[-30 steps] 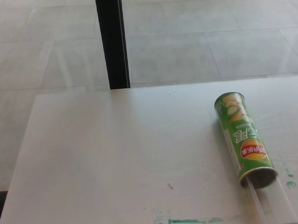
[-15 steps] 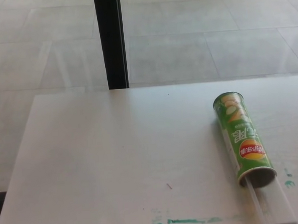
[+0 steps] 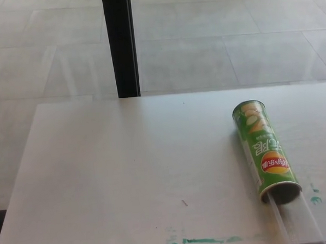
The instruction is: Use the right hand as a fist to push the chips tray inside its container kept in the middle of the desk
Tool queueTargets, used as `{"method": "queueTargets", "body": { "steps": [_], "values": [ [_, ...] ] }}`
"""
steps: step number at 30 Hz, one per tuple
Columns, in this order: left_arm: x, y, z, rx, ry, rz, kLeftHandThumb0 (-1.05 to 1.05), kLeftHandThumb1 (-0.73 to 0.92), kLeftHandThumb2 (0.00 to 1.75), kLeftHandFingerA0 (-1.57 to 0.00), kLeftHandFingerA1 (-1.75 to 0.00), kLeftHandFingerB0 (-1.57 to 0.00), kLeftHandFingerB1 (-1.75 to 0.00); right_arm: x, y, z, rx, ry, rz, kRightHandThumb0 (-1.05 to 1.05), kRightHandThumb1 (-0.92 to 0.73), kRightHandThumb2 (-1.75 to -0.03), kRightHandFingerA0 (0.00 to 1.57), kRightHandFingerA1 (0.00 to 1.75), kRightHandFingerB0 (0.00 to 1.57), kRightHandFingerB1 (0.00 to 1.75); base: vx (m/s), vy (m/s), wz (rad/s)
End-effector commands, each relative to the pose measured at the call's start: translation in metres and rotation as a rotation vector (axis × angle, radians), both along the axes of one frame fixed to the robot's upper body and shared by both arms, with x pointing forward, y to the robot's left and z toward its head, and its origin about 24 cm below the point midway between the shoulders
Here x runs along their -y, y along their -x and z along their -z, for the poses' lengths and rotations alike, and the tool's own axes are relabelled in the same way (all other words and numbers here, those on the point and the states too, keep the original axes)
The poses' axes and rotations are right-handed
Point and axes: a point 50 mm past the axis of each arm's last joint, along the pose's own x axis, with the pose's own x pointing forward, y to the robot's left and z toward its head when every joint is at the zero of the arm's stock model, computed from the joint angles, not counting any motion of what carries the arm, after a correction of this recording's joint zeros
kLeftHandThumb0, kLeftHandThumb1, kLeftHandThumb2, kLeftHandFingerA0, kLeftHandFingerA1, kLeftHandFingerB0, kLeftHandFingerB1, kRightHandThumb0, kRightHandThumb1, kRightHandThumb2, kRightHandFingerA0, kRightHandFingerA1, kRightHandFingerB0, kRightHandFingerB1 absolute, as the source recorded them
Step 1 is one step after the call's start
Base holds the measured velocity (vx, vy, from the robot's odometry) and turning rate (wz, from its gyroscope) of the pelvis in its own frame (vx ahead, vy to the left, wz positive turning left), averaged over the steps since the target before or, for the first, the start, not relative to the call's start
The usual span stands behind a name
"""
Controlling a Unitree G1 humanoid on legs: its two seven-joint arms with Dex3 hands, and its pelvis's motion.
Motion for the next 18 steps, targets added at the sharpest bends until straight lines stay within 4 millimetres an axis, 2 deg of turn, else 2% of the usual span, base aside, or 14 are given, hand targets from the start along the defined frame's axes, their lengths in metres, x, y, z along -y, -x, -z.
{"method": "queueTargets", "body": {
  "steps": [1, 2, 3, 5, 6, 7, 8, 10, 11, 12, 13, 14, 15, 18],
  "values": [
    [-0.009, 0.004, -0.009, 0.014, -0.026, -0.025, -0.78, 0.92, 0.68, -0.56, -0.69, -0.43, -0.49, -0.034, 0.019, -0.007, -0.338, 0.439, -0.443, -0.79, -0.65, -0.60, 0.98, 0.75, 0.75, 0.56, 0.00, 0.000, 0.00],
    [-0.009, 0.004, -0.009, 0.015, -0.026, -0.025, -0.78, 0.92, 0.68, -0.56, -0.69, -0.43, -0.49, -0.034, 0.019, -0.007, -0.339, 0.440, -0.444, -0.79, -0.65, -0.60, 0.98, 0.75, 0.75, 0.56, 0.00, 0.000, 0.00],
    [-0.009, 0.003, -0.010, 0.011, -0.031, -0.015, -0.75, 0.73, 1.11, -0.53, -0.72, -0.38, -0.59, -0.035, 0.020, -0.008, -0.337, 0.456, -0.453, -0.79, -0.64, -0.61, 0.96, 0.78, 0.76, 0.54, 0.00, 0.000, 0.00],
    [-0.010, 0.003, -0.010, 0.012, -0.032, -0.008, -0.74, 0.73, 1.10, -0.51, -0.70, -0.37, -0.59, -0.037, 0.023, -0.012, -0.363, 0.531, -0.484, -0.79, -0.64, -0.60, 0.94, 0.84, 0.74, 0.57, 0.00, 0.000, 0.00],
    [-0.010, 0.004, -0.010, 0.021, -0.028, -0.019, -0.78, 0.92, 0.69, -0.54, -0.64, -0.43, -0.49, -0.038, 0.026, -0.013, -0.364, 0.559, -0.506, -0.78, -0.62, -0.60, 0.96, 0.86, 0.75, 0.57, 0.00, 0.000, 0.00],
    [-0.010, 0.003, -0.010, 0.013, -0.033, -0.022, -0.76, 0.71, 1.09, -0.54, -0.71, -0.41, -0.60, -0.039, 0.029, -0.013, -0.379, 0.577, -0.509, -0.78, -0.60, -0.59, 0.97, 0.86, 0.76, 0.57, 0.00, 0.000, 0.00],
    [-0.010, 0.003, -0.010, 0.011, -0.036, -0.022, -0.79, 0.92, 0.68, -0.58, -0.69, -0.45, -0.50, -0.040, 0.030, -0.013, -0.388, 0.577, -0.513, -0.78, -0.58, -0.59, 0.98, 0.86, 0.76, 0.56, 0.00, 0.000, 0.00],
    [-0.010, 0.002, -0.011, 0.008, -0.038, -0.020, -0.79, 0.92, 0.68, -0.57, -0.67, -0.43, -0.49, -0.042, 0.032, -0.013, -0.411, 0.596, -0.527, -0.79, -0.59, -0.59, 0.99, 0.87, 0.77, 0.58, 0.00, 0.000, 0.00],
    [-0.010, 0.001, -0.011, 0.005, -0.041, -0.017, -0.75, 0.72, 1.10, -0.55, -0.72, -0.40, -0.59, -0.043, 0.033, -0.012, -0.424, 0.615, -0.537, -0.79, -0.42, -0.94, 0.99, 0.88, 0.76, 0.66, 0.00, 0.000, 0.00],
    [-0.011, 0.001, -0.012, 0.002, -0.046, -0.012, -0.75, 0.72, 1.10, -0.55, -0.72, -0.40, -0.59, -0.044, 0.034, -0.011, -0.434, 0.629, -0.545, -0.79, -0.42, -0.94, 0.99, 0.88, 0.76, 0.66, 0.00, 0.000, 0.00],
    [-0.011, 0.000, -0.012, 0.011, -0.034, -0.023, -0.80, 0.92, 0.69, -0.55, -0.70, -0.44, -0.50, -0.045, 0.035, -0.010, -0.447, 0.649, -0.545, -0.81, -0.41, -0.94, 1.01, 0.88, 0.77, 0.65, 0.00, 0.000, 0.00],
    [-0.011, 0.000, -0.012, 0.002, -0.041, -0.001, -0.80, 0.92, 0.71, -0.54, -0.69, -0.43, -0.51, -0.046, 0.036, -0.010, -0.458, 0.661, -0.551, -0.80, -0.41, -0.94, 1.01, 0.89, 0.77, 0.65, 0.00, 0.000, 0.00],
    [-0.011, 0.000, -0.012, 0.001, -0.042, -0.001, -0.76, 0.73, 1.11, -0.53, -0.72, -0.40, -0.59, -0.047, 0.036, -0.009, -0.456, 0.663, -0.557, -0.82, -0.56, -0.59, 1.04, 0.86, 0.80, 0.60, 0.00, 0.000, 0.00],
    [-0.010, 0.001, -0.011, 0.002, -0.042, -0.007, -0.80, 0.92, 0.70, -0.54, -0.70, -0.41, -0.50, -0.048, 0.038, -0.004, -0.473, 0.673, -0.576, -0.82, -0.56, -0.58, 1.03, 0.84, 0.80, 0.60, 0.00, 0.000, 0.00]
  ]
}}
